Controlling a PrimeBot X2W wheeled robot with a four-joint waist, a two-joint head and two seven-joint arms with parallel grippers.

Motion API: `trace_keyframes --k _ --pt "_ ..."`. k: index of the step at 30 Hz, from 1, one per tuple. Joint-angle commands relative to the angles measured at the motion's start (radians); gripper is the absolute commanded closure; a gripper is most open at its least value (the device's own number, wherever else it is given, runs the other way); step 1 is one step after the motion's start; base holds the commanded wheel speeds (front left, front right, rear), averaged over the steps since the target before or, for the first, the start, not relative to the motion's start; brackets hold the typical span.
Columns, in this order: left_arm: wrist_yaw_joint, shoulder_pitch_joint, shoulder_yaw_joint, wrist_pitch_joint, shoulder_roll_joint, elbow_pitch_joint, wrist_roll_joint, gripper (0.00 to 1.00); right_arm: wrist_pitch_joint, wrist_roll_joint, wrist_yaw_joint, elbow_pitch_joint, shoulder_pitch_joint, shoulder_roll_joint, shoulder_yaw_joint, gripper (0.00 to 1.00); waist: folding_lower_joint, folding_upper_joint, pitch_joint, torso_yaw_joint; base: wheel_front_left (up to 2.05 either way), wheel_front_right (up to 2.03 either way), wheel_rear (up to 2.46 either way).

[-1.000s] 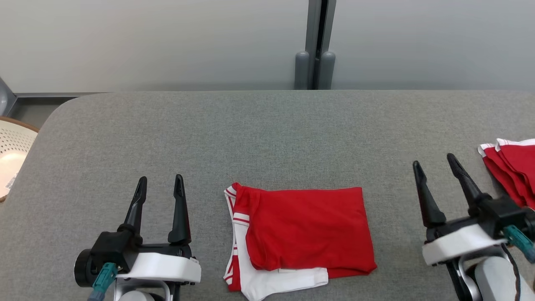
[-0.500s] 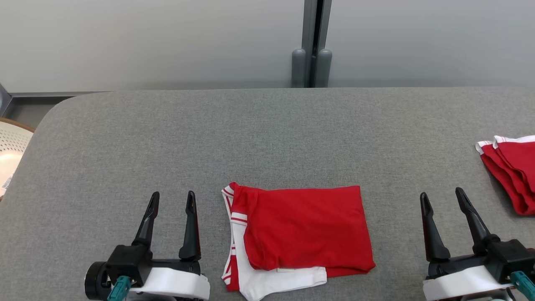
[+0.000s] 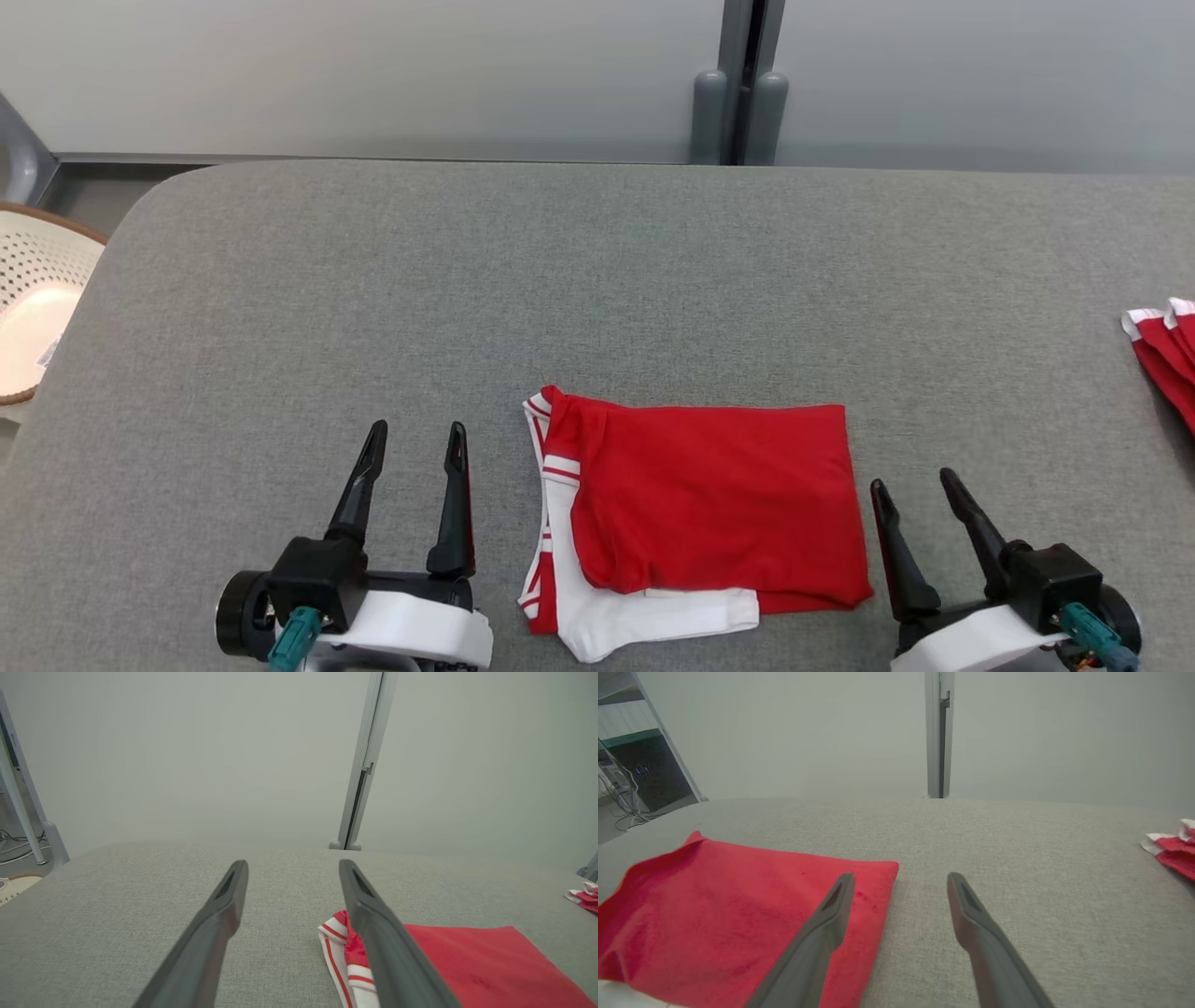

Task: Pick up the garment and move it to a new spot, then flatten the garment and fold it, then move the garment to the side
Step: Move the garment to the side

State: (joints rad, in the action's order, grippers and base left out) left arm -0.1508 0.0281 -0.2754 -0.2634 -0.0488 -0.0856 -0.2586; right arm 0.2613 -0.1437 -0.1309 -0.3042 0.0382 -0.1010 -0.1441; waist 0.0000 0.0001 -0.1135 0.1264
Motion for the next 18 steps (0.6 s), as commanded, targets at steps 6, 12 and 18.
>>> trace_keyframes --k 6,12,18 --pt "-0.012 0.028 -0.027 -0.001 -0.004 -0.006 -0.014 0.00 -0.025 -0.087 0.000 -0.154 0.070 -0.001 -0.060 0.00 0.0000 -0.0001 -0.038 0.046 0.00 0.00 0.00" --pt "-0.017 0.039 -0.042 -0.001 -0.004 -0.004 -0.016 0.00 -0.041 -0.169 0.000 -0.264 0.120 0.003 -0.087 0.00 0.0000 -0.0001 -0.054 0.069 0.00 0.00 0.00" --pt "-0.020 0.046 -0.045 -0.001 -0.004 -0.007 -0.008 0.00 -0.037 -0.191 0.000 -0.328 0.165 -0.023 -0.161 1.00 0.0000 -0.0001 -0.063 0.061 0.00 0.00 0.00"
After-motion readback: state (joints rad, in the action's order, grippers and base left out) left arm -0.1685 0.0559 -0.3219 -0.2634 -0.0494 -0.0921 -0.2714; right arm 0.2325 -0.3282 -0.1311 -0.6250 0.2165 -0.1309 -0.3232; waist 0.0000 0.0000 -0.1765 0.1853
